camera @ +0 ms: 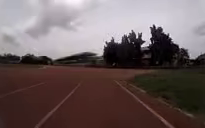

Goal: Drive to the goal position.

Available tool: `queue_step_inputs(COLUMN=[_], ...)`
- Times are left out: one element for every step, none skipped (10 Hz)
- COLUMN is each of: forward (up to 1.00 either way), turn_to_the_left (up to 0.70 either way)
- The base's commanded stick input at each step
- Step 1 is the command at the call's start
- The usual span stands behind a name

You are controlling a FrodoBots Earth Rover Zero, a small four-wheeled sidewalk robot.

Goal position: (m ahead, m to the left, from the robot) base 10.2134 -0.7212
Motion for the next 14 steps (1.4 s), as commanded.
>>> queue_step_inputs(forward=[0.7,0.7,0.7,0.7,0.7,0.7,0.7,0.7,0.7,0.7,0.7,0.7,0.7,0.7], turn_to_the_left=[0.0,0.04,0.03,0.0,0.0,0.0,0.0,0.0,0.05,0.05,0.01,0.0,0.0,0.0])
